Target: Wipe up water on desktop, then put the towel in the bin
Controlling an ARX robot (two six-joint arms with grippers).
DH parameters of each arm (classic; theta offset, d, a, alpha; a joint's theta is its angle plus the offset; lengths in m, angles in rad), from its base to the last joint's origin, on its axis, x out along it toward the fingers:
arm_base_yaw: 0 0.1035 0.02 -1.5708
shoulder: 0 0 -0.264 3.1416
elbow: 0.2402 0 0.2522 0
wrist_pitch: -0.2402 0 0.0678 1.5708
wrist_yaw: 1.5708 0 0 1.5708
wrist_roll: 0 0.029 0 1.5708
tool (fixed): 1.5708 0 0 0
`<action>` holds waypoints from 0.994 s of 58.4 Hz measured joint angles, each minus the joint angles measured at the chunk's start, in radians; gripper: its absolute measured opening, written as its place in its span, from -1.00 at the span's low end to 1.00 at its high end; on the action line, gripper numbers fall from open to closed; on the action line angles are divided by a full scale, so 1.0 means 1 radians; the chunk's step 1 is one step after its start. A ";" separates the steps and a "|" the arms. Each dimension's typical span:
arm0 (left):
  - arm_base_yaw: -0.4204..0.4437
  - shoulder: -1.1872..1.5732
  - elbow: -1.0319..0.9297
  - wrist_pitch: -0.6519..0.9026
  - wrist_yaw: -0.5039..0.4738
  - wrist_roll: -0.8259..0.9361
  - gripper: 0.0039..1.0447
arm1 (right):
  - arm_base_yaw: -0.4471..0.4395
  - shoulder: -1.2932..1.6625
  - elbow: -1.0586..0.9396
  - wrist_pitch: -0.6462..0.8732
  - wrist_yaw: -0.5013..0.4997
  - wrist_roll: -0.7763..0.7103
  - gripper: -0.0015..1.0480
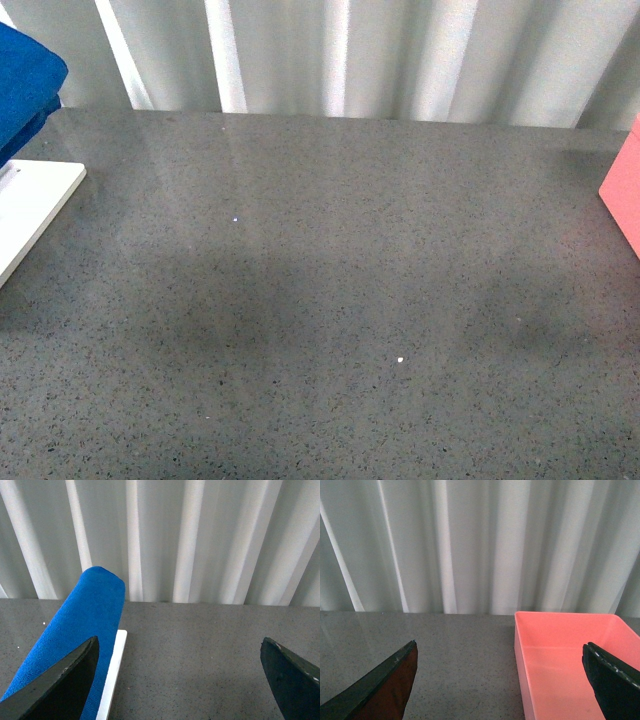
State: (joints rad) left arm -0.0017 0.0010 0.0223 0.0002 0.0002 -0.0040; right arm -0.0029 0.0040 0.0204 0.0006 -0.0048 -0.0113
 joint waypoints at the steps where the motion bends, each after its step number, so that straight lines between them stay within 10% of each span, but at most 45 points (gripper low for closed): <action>1: 0.000 0.000 0.000 0.000 0.000 0.000 0.87 | 0.000 0.000 0.000 0.000 0.000 0.000 0.86; 58: 0.000 0.000 0.000 0.000 0.000 0.000 0.87 | 0.000 0.000 0.000 0.000 0.000 0.000 0.86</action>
State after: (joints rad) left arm -0.0017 0.0010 0.0223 0.0002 0.0002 -0.0040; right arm -0.0029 0.0040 0.0204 0.0006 -0.0048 -0.0113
